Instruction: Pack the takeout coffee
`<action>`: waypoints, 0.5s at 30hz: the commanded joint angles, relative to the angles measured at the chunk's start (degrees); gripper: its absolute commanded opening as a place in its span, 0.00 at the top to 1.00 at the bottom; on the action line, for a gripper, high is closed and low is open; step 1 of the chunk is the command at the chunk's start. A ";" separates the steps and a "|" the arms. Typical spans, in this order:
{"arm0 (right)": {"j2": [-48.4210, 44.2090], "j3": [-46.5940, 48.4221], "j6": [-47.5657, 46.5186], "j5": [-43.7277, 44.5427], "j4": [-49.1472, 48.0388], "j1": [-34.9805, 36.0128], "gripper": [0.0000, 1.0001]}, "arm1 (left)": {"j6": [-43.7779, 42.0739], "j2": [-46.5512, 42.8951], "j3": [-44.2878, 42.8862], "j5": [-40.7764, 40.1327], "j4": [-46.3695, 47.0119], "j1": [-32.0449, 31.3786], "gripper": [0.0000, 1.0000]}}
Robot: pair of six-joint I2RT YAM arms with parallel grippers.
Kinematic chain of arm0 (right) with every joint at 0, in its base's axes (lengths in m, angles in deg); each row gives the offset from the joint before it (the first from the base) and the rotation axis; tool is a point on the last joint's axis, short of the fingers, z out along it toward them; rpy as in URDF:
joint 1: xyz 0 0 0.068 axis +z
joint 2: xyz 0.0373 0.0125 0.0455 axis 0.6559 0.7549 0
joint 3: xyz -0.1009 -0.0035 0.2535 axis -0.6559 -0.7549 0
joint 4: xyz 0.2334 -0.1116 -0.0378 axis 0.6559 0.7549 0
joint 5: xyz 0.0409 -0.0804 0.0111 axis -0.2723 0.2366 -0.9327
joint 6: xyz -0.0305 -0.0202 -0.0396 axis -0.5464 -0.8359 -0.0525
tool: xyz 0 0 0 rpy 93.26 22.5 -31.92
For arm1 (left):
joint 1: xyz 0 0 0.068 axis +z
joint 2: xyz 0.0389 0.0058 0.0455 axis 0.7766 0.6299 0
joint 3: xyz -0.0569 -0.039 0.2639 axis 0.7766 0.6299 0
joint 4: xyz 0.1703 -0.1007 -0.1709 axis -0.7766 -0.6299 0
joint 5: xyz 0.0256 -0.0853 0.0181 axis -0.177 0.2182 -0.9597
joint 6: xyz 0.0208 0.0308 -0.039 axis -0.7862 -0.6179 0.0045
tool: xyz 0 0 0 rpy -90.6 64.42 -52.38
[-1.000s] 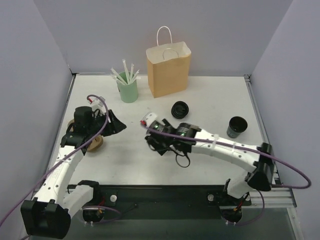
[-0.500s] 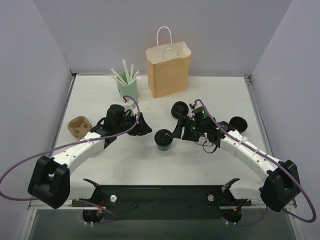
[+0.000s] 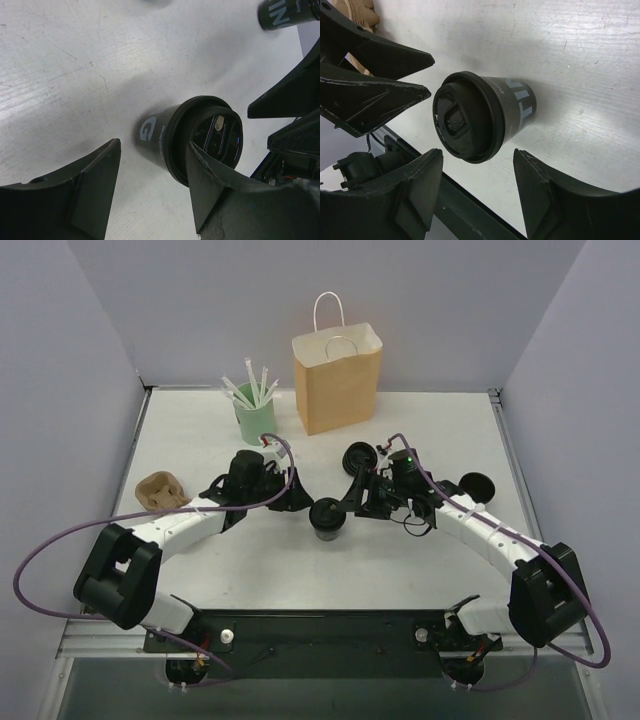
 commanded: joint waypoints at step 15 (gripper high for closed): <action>7.37 -1.43 -5.10 -6.24 -5.82 -1.97 0.48 | 0.91 2.89 2.03 1.53 8.16 -1.33 0.36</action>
